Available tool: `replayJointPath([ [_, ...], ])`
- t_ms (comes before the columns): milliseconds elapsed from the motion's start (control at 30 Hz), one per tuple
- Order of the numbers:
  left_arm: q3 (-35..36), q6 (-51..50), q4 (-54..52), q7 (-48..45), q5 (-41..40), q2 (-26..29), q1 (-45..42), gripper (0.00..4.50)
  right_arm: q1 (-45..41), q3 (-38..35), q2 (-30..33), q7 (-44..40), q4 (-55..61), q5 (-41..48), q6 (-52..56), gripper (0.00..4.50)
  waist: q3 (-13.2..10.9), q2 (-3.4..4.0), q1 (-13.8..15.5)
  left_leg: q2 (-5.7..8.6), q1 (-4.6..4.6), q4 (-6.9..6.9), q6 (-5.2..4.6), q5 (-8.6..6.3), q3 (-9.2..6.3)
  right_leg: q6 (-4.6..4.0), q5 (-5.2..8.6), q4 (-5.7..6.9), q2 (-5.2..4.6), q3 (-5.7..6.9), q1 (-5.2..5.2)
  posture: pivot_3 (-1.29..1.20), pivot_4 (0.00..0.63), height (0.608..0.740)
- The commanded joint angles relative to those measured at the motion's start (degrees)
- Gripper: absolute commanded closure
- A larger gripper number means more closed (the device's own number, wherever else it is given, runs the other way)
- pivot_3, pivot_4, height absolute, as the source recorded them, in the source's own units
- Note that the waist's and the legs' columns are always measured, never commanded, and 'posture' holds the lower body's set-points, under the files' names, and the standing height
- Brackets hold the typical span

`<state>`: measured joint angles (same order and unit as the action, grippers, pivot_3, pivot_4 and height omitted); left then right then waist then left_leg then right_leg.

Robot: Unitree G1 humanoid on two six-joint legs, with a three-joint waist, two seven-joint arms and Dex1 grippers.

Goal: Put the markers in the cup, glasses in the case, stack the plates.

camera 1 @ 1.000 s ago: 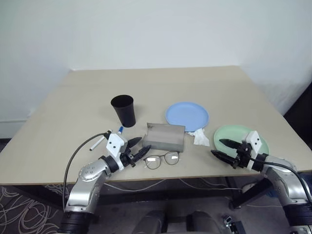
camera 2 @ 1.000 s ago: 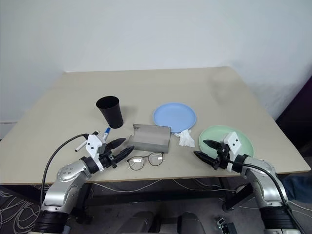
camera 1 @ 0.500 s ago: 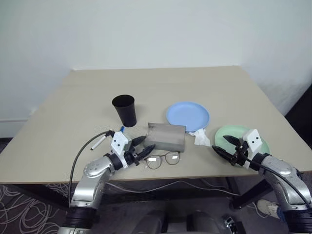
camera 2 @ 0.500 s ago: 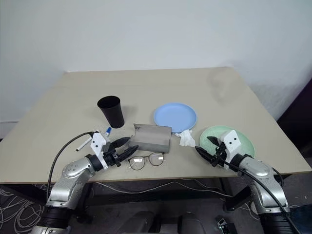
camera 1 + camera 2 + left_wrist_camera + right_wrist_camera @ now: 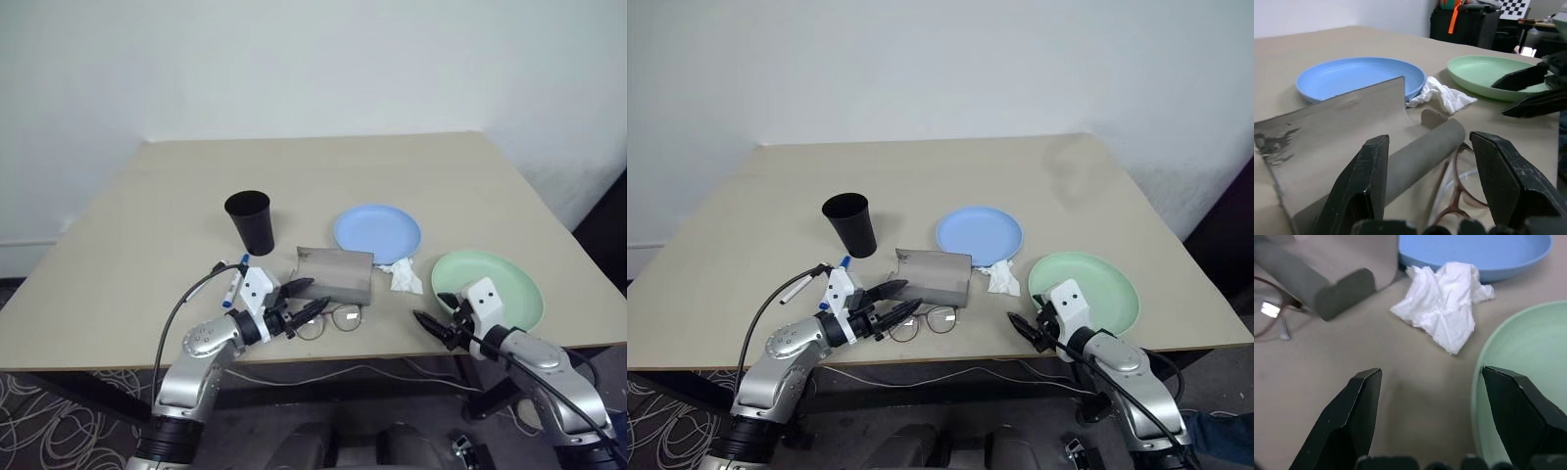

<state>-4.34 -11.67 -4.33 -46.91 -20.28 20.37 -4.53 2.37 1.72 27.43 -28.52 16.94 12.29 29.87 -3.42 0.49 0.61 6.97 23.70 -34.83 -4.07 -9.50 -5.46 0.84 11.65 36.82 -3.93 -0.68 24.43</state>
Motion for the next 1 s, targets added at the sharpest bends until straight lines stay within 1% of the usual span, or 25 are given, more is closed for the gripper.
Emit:
replayJointPath([
  [33, -0.23, 0.59, -2.02, -0.19, -0.49, -0.28, -0.76, 1.77, -2.18, -0.68, -0.60, 2.60, 0.65, -1.69, 0.13, 0.94, 0.00, 0.00, 0.00, -0.01, 0.01, 0.00, 0.00, 0.00, 0.03, 0.01, 0.00, 0.00, -0.01, 0.00, 0.00, 0.00, 0.000, 0.738],
  [300, -1.00, 1.30, -1.36, -0.17, -0.11, -1.03, -1.00, 1.77, -2.69, -0.23, -0.64, 4.42, 1.30, -4.07, 2.16, 0.94, -0.01, -0.01, 0.01, -0.02, 0.01, 0.02, 0.00, 0.00, 0.15, 0.05, 0.03, 0.04, -0.08, 0.01, 0.01, 0.00, 0.000, 0.738],
  [333, -1.07, 1.33, -1.30, -0.22, -0.14, -1.12, -1.06, 1.74, -2.80, -0.14, -0.65, 4.61, 1.28, -4.39, 2.40, 1.32, -0.01, -0.01, 0.01, -0.03, 0.01, 0.02, 0.00, 0.00, 0.15, 0.05, 0.03, 0.04, -0.08, 0.01, 0.01, 0.00, 0.000, 0.738],
  [433, -1.28, 1.32, -1.49, -0.51, -0.29, -1.16, -1.10, 1.74, -3.10, -0.08, -0.80, 5.19, 1.64, -5.00, 3.80, 2.22, -0.01, -0.02, 0.00, -0.03, 0.01, 0.01, 0.00, 0.00, 0.15, 0.05, 0.03, 0.04, -0.08, 0.01, 0.01, 0.00, 0.000, 0.738],
  [633, -1.16, 1.46, -1.23, -0.76, -0.22, -0.96, -1.36, 1.74, -3.47, 0.38, -1.10, 5.62, 2.67, -5.45, 5.68, 4.40, -0.01, -0.02, -0.03, -0.06, 0.00, 0.02, 0.00, 0.00, 0.15, 0.05, 0.03, 0.04, -0.06, 0.01, 0.01, 0.00, 0.000, 0.738],
  [667, -1.13, 1.45, -1.28, -0.76, -0.21, -0.91, -1.36, 1.74, -3.55, 0.46, -1.17, 5.66, 2.84, -5.56, 5.85, 4.46, 0.01, -0.05, -0.10, -0.07, 0.00, 0.02, 0.00, 0.00, 0.15, 0.05, 0.03, 0.04, -0.06, 0.01, 0.01, 0.00, 0.000, 0.738],
  [867, -1.05, 1.33, -1.53, -0.68, -0.20, -0.82, -1.32, 1.74, -4.31, 0.43, -1.37, 7.31, 3.47, -7.30, 6.09, 4.46, -0.01, -0.07, -0.10, -0.12, 0.01, 0.03, -0.01, 0.00, 0.21, 0.05, 0.03, 0.05, -0.07, 0.07, 0.00, 0.00, 0.000, 0.738],
  [1000, -1.04, 1.51, -1.18, -0.67, -0.06, -0.87, -1.64, 1.74, -6.25, -0.76, -1.94, 9.20, 2.13, -8.42, 4.45, 4.46, -0.02, -0.06, -0.07, -0.12, 0.02, 0.04, 0.00, 0.00, 0.24, 0.05, 0.03, 0.06, -0.08, 0.06, 0.03, 0.00, 0.000, 0.738],
])
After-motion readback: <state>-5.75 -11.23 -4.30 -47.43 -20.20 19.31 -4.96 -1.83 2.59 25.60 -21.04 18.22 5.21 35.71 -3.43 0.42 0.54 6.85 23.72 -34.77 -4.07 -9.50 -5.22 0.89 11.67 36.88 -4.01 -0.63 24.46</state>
